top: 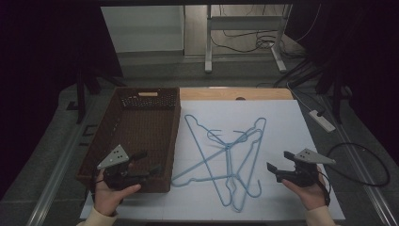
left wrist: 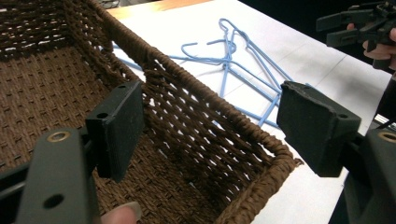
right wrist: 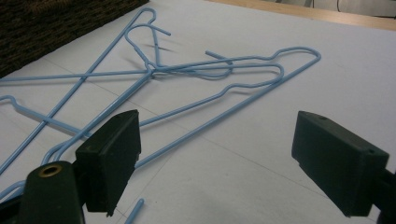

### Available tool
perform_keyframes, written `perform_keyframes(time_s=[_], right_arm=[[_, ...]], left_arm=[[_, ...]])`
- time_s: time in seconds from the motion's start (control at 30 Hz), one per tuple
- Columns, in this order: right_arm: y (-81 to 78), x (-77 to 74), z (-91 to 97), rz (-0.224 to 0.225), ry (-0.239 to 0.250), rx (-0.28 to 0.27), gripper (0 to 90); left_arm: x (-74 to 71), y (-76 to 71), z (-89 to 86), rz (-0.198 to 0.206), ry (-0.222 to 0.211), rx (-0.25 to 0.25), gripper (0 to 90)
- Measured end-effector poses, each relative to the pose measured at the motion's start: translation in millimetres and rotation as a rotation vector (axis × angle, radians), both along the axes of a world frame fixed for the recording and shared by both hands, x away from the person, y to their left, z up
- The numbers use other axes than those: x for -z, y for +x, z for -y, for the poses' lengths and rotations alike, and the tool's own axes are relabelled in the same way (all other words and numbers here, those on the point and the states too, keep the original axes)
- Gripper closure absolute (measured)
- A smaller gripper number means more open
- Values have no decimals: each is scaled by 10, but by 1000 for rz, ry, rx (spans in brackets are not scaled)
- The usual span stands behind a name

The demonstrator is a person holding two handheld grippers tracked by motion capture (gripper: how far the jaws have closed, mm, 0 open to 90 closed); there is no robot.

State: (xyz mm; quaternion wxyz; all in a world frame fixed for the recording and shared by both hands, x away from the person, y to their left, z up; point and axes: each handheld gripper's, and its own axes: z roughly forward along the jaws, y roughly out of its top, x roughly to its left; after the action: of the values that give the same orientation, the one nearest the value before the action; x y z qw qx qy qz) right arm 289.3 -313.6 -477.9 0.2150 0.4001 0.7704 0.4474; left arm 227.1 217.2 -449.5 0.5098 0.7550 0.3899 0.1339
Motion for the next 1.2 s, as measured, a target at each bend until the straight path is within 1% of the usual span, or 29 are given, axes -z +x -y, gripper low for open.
perform_keyframes(time_s=[0.3, 0.5, 0.7, 0.83, 1.13, 1.2], right_arm=[[-14, -14, -3, -2, -2, -22, 173], [-1, -7, -41, -16, -6, -49, 185], [20, 10, -77, -35, -12, -69, 187], [24, -1, -95, -38, -19, -80, 194], [39, -15, -129, -58, -24, -101, 203], [75, -44, -178, -67, -28, -120, 215]], left_arm=[[26, -12, 13, 1, 9, -4, 246], [12, -15, 5, 12, 11, -4, 246], [38, -21, 7, 14, 18, -9, 247], [42, -24, 30, 17, 32, -3, 247], [45, -22, 35, 26, 41, -6, 249], [40, -18, 34, 27, 42, -8, 249]])
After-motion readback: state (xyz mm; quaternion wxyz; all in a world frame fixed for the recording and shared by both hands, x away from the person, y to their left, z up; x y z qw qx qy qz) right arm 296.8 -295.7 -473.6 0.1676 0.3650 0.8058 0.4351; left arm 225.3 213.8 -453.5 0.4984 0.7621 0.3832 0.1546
